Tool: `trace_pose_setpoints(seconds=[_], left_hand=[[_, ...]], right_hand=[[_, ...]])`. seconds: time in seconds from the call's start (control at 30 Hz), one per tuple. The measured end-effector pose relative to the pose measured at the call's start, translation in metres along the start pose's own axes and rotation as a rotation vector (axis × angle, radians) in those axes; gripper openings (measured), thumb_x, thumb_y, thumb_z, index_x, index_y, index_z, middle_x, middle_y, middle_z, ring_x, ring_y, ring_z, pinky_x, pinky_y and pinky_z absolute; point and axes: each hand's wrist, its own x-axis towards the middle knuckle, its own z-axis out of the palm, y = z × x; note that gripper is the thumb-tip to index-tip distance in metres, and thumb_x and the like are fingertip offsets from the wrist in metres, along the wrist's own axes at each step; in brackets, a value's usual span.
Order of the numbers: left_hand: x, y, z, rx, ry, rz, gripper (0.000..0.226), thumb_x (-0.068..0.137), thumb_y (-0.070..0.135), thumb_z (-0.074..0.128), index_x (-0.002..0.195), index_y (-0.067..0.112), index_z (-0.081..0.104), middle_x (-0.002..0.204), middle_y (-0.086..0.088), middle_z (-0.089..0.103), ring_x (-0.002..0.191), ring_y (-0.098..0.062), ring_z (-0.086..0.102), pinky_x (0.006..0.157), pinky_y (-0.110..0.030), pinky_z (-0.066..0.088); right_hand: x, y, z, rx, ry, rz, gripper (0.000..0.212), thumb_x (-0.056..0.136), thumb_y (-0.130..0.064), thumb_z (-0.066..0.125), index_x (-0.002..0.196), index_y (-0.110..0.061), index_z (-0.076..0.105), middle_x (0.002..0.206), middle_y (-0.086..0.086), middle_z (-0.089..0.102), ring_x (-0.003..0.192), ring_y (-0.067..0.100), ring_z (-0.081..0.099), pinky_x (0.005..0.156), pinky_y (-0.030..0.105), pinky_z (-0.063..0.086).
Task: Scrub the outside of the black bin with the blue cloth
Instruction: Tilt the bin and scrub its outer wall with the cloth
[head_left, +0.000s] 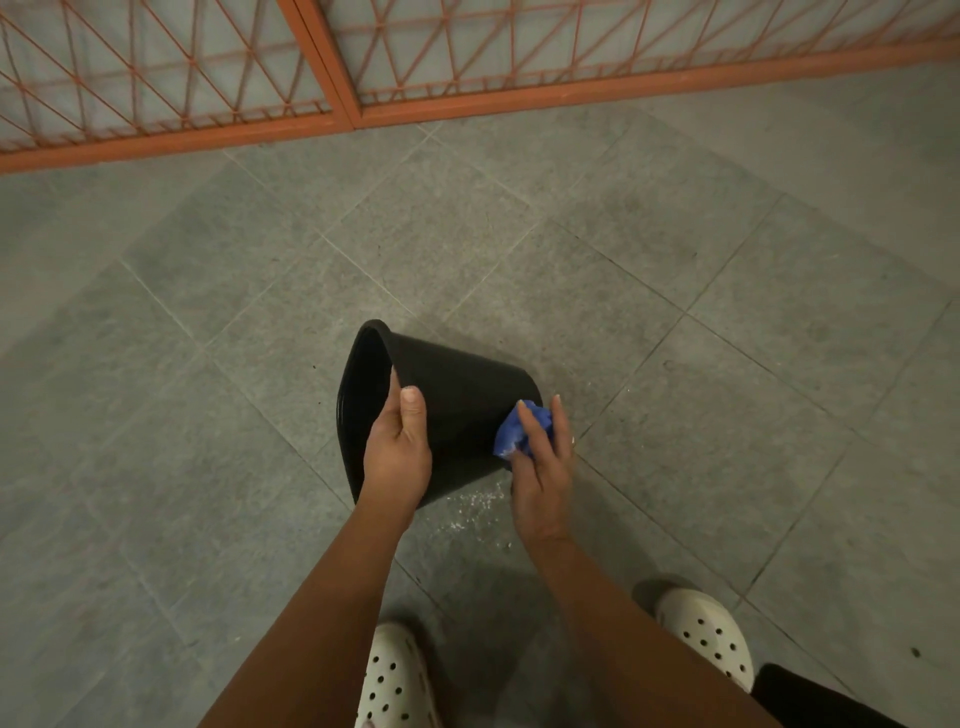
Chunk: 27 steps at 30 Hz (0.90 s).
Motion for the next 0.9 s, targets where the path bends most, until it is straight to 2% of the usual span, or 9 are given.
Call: trace_pose_setpoints(seconds=[0.13, 0.2, 0.27, 0.37, 0.47, 0.57, 0.7, 0.8, 0.9], left_hand=[[-0.001, 0.001, 0.0, -0.063, 0.02, 0.028, 0.064, 0.088, 0.062, 0.028, 0.147, 0.039, 0.027, 0.135, 0.011, 0.048, 0.125, -0.009, 0.043, 0.098, -0.026, 0.035], [-0.002, 0.002, -0.001, -0.089, 0.008, 0.028, 0.06, 0.091, 0.058, 0.031, 0.147, 0.039, 0.026, 0.134, 0.013, 0.046, 0.12, -0.005, 0.042, 0.098, -0.026, 0.034], [-0.001, 0.001, -0.002, -0.102, -0.024, 0.028, 0.058, 0.093, 0.055, 0.037, 0.148, 0.039, 0.025, 0.137, 0.012, 0.046, 0.121, -0.005, 0.044, 0.101, -0.028, 0.036], [0.004, -0.004, -0.004, -0.134, -0.065, -0.001, 0.062, 0.09, 0.057, 0.046, 0.146, 0.043, 0.024, 0.138, 0.007, 0.049, 0.125, -0.015, 0.048, 0.108, -0.045, 0.038], [0.004, -0.004, -0.004, -0.126, -0.063, -0.001, 0.058, 0.092, 0.055, 0.044, 0.146, 0.041, 0.026, 0.138, 0.008, 0.048, 0.124, -0.013, 0.047, 0.107, -0.041, 0.037], [0.001, -0.001, -0.005, -0.106, -0.012, 0.042, 0.052, 0.097, 0.048, 0.037, 0.147, 0.034, 0.03, 0.132, 0.014, 0.046, 0.119, -0.004, 0.043, 0.1, -0.026, 0.034], [0.003, -0.001, -0.008, -0.068, 0.041, 0.064, 0.048, 0.099, 0.045, 0.033, 0.145, 0.03, 0.036, 0.121, 0.017, 0.05, 0.112, -0.001, 0.047, 0.092, -0.019, 0.036], [0.002, -0.001, -0.007, -0.042, 0.06, 0.066, 0.046, 0.099, 0.044, 0.033, 0.142, 0.028, 0.039, 0.117, 0.015, 0.053, 0.106, 0.001, 0.049, 0.088, -0.018, 0.037], [0.003, -0.005, -0.003, -0.04, 0.086, 0.054, 0.043, 0.1, 0.043, 0.033, 0.138, 0.027, 0.045, 0.116, 0.011, 0.058, 0.107, -0.005, 0.055, 0.092, -0.028, 0.044]], right_hand=[[0.003, -0.014, 0.002, 0.06, 0.002, 0.021, 0.033, 0.09, -0.046, 0.049, 0.123, -0.042, 0.05, 0.154, -0.003, 0.016, 0.139, 0.009, 0.018, 0.102, 0.008, 0.02], [0.009, -0.016, 0.001, 0.122, 0.001, 0.141, 0.036, 0.091, -0.027, 0.06, 0.126, -0.03, 0.054, 0.152, 0.002, 0.021, 0.137, 0.011, 0.021, 0.098, 0.003, 0.019], [0.015, -0.015, 0.0, 0.143, 0.0, 0.212, 0.052, 0.085, -0.009, 0.065, 0.133, -0.02, 0.049, 0.15, 0.007, 0.026, 0.136, 0.015, 0.028, 0.102, 0.009, 0.024], [0.025, -0.018, -0.002, 0.205, -0.005, 0.42, 0.075, 0.075, -0.008, 0.073, 0.139, -0.01, 0.035, 0.146, 0.009, 0.027, 0.131, 0.019, 0.035, 0.102, 0.024, 0.034], [0.033, -0.021, -0.004, 0.214, -0.014, 0.564, 0.057, 0.072, -0.015, 0.077, 0.122, -0.007, 0.052, 0.145, 0.007, 0.025, 0.127, 0.018, 0.037, 0.093, 0.024, 0.036], [0.032, -0.022, -0.002, 0.246, 0.026, 0.404, 0.04, 0.077, -0.016, 0.072, 0.114, -0.011, 0.059, 0.133, 0.003, 0.044, 0.12, 0.015, 0.045, 0.099, 0.038, 0.044], [0.025, -0.024, 0.004, 0.122, -0.131, 0.24, 0.059, 0.079, -0.035, 0.069, 0.132, -0.027, 0.044, 0.126, -0.006, 0.053, 0.114, 0.013, 0.051, 0.099, 0.042, 0.043], [0.025, -0.023, 0.006, 0.095, -0.155, 0.215, 0.067, 0.083, -0.022, 0.067, 0.142, -0.023, 0.034, 0.133, 0.001, 0.047, 0.117, 0.008, 0.045, 0.101, 0.032, 0.042], [0.025, -0.036, 0.006, 0.049, -0.081, 0.042, 0.062, 0.084, -0.01, 0.06, 0.141, -0.017, 0.037, 0.129, 0.007, 0.048, 0.109, 0.007, 0.043, 0.089, 0.011, 0.035]])
